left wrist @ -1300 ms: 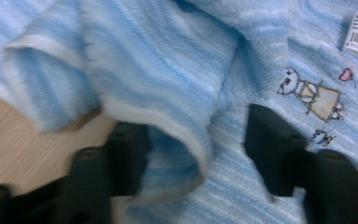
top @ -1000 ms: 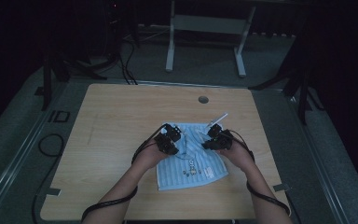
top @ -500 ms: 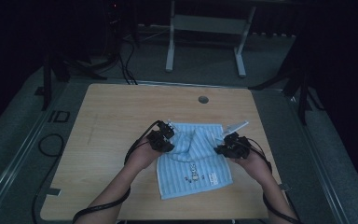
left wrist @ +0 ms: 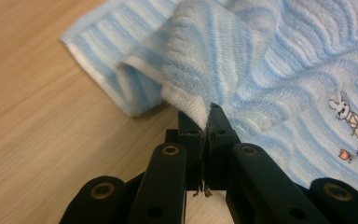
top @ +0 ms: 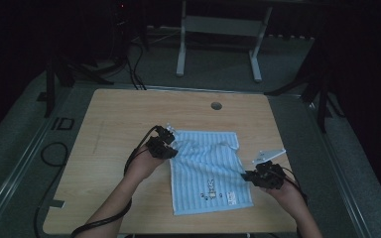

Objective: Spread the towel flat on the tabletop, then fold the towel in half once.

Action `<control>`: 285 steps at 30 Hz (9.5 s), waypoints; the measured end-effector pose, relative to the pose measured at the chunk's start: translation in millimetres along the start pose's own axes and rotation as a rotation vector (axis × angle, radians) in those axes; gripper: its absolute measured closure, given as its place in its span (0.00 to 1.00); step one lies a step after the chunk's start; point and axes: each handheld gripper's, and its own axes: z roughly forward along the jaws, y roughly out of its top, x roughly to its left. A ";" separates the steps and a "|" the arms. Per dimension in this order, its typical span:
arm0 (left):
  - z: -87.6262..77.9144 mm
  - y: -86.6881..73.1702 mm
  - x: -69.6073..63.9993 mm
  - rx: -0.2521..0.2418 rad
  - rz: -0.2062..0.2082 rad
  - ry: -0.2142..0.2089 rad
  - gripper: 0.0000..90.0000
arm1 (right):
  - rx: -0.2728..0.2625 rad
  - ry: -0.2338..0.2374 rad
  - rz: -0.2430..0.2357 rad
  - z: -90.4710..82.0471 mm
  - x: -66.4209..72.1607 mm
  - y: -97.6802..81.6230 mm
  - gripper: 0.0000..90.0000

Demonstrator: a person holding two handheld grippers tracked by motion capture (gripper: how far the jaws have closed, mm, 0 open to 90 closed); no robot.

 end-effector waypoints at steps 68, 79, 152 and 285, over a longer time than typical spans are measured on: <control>33.0 -23.5 -52.9 0.058 0.172 -0.030 0.48 | 0.058 -0.054 0.065 33.9 -25.5 -1.7 0.71; 39.2 -46.7 -62.4 0.115 0.230 -0.020 0.51 | 0.101 -0.074 -0.021 40.2 1.7 -19.0 0.77; 23.7 -81.9 -110.7 0.103 0.259 -0.173 0.44 | 0.096 -0.029 0.017 18.5 15.8 -50.3 0.63; 44.8 35.3 10.7 -0.029 0.053 0.072 0.97 | 0.089 -0.185 0.178 54.8 -101.1 49.7 0.96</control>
